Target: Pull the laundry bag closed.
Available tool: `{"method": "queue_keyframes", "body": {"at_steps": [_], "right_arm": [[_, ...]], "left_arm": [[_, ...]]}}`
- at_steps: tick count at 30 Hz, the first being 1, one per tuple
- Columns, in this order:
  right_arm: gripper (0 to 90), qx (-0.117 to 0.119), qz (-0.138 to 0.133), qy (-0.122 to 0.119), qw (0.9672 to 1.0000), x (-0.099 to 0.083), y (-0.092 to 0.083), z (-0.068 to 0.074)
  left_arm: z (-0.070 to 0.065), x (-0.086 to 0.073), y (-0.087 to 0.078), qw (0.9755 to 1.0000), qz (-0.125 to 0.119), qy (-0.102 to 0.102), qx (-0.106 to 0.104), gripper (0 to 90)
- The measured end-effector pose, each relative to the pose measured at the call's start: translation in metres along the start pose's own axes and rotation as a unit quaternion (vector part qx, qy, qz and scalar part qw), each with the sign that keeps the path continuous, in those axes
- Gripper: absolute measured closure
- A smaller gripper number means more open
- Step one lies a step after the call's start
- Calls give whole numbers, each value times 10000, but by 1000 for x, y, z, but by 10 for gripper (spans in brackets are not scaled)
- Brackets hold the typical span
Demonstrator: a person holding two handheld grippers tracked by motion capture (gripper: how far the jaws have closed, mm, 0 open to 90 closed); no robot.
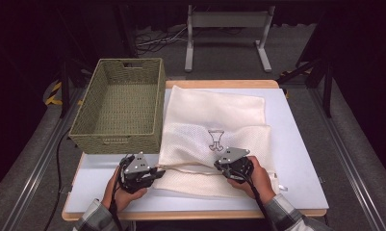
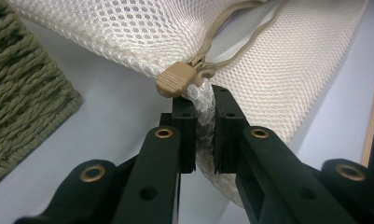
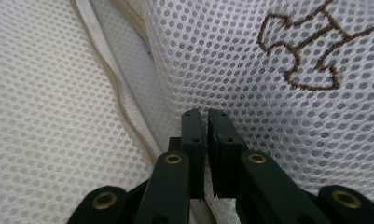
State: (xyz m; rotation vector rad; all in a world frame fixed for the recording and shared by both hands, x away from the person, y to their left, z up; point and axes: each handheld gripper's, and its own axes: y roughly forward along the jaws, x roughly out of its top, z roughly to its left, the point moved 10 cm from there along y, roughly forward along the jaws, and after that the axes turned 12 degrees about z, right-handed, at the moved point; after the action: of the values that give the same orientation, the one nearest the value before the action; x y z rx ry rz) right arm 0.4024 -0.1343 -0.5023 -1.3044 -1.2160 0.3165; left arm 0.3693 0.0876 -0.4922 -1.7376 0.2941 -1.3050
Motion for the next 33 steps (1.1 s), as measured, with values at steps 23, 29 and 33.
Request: {"method": "queue_keyframes", "body": {"at_steps": [23, 29, 33], "right_arm": [[766, 488, -1113, -33, 9926, 56, -33, 21], [751, 647, -1268, -491, 9886, 91, -30, 53], [751, 856, -1314, -754, 9847, 118, -23, 76]], "left_arm": [[-1, -1, 2, 10000, 20, -18, -10, 830], [-2, -1, 3, 10000, 16, -30, 0, 831], [-2, -3, 6, 10000, 19, -86, -16, 831]]}}
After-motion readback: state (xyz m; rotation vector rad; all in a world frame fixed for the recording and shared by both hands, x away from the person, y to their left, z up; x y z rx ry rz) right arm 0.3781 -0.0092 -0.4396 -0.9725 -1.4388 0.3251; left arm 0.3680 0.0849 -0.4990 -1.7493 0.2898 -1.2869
